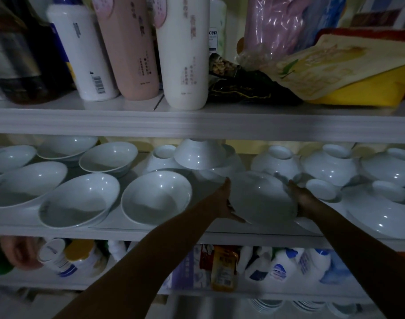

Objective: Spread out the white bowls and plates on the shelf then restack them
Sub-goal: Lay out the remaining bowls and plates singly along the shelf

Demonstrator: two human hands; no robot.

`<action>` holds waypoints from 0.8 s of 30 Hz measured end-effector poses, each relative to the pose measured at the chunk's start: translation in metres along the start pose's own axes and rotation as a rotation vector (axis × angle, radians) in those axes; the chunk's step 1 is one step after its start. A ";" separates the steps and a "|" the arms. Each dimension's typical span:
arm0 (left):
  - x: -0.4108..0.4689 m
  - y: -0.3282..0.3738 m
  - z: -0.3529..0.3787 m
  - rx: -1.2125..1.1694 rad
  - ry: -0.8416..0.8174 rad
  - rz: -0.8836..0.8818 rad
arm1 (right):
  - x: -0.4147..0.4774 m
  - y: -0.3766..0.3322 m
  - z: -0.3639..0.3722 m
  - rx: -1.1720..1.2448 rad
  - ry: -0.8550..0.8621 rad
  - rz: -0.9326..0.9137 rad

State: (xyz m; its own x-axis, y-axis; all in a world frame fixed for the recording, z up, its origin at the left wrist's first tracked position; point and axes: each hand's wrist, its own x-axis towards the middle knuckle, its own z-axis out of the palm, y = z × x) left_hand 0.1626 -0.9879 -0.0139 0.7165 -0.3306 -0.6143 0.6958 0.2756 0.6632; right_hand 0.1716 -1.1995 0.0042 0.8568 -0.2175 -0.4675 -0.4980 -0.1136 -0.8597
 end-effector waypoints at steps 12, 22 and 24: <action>-0.008 0.057 -0.042 0.657 0.610 0.424 | 0.012 -0.042 0.053 -0.686 0.248 -0.511; -0.024 0.101 -0.114 1.268 0.868 0.673 | 0.042 -0.060 0.172 -0.803 -0.093 -0.708; -0.017 0.108 -0.117 1.494 0.831 0.662 | 0.050 -0.066 0.187 -0.881 -0.084 -0.676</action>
State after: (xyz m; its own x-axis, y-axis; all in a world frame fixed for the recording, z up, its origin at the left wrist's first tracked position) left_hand 0.2310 -0.8468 0.0183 0.9831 0.0943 0.1568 0.0334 -0.9351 0.3528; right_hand 0.2725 -1.0219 -0.0009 0.9774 0.2116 0.0010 0.1822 -0.8395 -0.5118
